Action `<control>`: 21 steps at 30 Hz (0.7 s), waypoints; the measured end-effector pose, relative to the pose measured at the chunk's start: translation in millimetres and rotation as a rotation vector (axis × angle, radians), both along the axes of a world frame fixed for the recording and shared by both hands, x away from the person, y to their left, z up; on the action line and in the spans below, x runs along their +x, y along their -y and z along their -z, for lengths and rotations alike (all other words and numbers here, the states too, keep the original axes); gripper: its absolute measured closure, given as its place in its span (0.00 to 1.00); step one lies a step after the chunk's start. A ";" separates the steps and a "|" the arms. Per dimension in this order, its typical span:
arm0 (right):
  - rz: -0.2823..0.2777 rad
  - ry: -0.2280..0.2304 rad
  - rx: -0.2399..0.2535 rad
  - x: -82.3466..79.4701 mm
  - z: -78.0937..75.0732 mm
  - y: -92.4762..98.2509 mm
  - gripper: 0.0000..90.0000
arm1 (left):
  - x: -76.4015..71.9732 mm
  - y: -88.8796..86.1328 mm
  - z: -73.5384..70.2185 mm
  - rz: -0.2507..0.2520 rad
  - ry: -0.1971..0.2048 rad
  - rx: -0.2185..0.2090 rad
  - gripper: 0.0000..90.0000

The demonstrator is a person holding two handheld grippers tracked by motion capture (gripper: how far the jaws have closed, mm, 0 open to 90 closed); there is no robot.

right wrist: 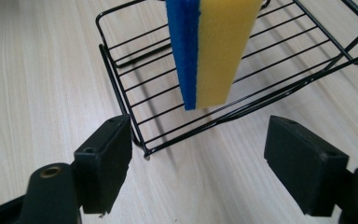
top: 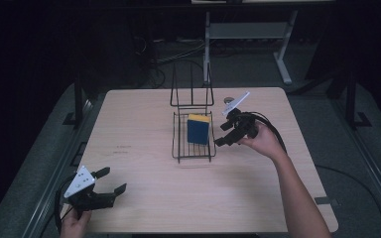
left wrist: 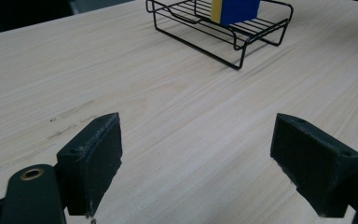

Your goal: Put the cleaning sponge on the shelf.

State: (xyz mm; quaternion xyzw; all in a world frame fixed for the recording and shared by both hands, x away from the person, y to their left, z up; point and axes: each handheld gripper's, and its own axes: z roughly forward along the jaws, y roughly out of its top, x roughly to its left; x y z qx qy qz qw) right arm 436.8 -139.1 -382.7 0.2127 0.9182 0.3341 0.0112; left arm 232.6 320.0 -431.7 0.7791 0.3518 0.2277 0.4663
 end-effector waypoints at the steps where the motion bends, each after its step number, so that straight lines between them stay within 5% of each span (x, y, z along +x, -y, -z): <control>1: 0.000 0.000 -0.002 -1.4 -0.5 0.5 0.25 | 0.0 0.0 0.1 0.000 0.000 0.001 0.18; 21: 0.010 -0.023 -0.004 -12.0 3.8 11.9 0.23 | -0.3 0.0 0.4 0.001 -0.003 0.006 0.18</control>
